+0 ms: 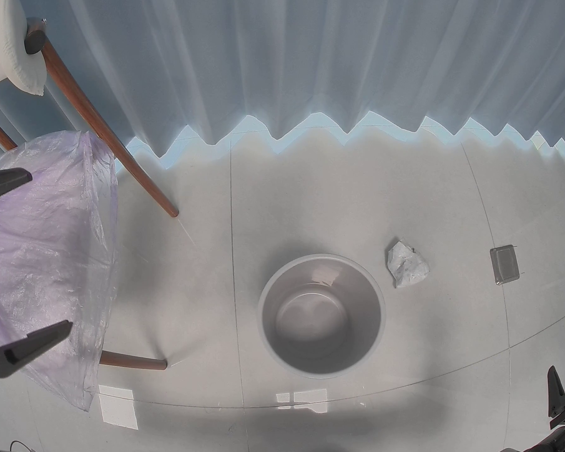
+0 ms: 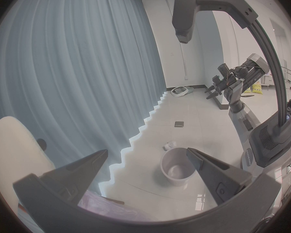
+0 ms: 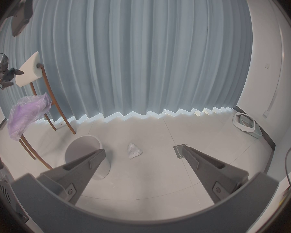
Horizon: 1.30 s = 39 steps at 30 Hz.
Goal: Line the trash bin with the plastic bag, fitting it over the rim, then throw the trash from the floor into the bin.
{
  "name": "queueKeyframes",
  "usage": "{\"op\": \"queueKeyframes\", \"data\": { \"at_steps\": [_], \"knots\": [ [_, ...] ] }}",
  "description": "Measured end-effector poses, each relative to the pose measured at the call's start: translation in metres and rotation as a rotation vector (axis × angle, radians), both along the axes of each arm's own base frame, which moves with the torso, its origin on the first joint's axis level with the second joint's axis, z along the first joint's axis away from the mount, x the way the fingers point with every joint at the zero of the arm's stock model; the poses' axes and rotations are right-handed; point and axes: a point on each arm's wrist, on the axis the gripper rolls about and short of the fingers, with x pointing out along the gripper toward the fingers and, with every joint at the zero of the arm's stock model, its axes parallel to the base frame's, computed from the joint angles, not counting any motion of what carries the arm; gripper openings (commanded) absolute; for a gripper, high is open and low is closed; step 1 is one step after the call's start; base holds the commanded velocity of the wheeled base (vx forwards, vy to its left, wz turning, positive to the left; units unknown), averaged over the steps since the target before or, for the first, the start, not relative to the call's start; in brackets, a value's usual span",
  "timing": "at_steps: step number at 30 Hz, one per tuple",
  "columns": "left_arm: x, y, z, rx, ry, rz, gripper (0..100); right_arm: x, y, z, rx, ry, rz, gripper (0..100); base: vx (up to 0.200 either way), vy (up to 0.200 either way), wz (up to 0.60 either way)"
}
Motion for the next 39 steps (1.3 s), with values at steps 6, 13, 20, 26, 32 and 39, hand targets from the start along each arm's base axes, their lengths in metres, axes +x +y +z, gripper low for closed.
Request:
{"op": "queueKeyframes", "data": {
  "at_steps": [6, 13, 20, 26, 32, 39],
  "knots": [
    [-0.003, -0.011, -0.003, 0.021, 0.021, -0.021, 100, 0.000, 0.000, 0.000, 0.000, 0.000, 0.000, 100, 0.000, 0.000, 0.00],
    [-0.011, -0.033, -0.005, 0.027, 0.047, -0.079, 100, 0.000, 0.000, 0.000, 0.002, 0.000, -0.001, 100, 0.000, 0.000, 0.00],
    [-0.021, -0.059, -0.013, -0.025, 0.086, -0.030, 100, 0.000, 0.000, 0.000, 0.004, -0.001, -0.002, 100, 0.000, 0.000, 0.00],
    [-0.026, -0.069, -0.032, -0.002, 0.122, -0.019, 100, 0.000, 0.000, 0.000, 0.006, -0.001, -0.003, 100, 0.000, 0.000, 0.00],
    [-0.019, -0.062, -0.034, -0.047, 0.138, 0.198, 100, 0.000, 0.000, 0.000, 0.005, 0.000, -0.002, 100, 0.000, 0.000, 0.00],
    [-0.013, -0.051, -0.034, -0.155, 0.185, 0.386, 100, 0.000, 0.000, 0.000, 0.005, 0.000, -0.002, 100, 0.000, 0.000, 0.00]
  ]
}}
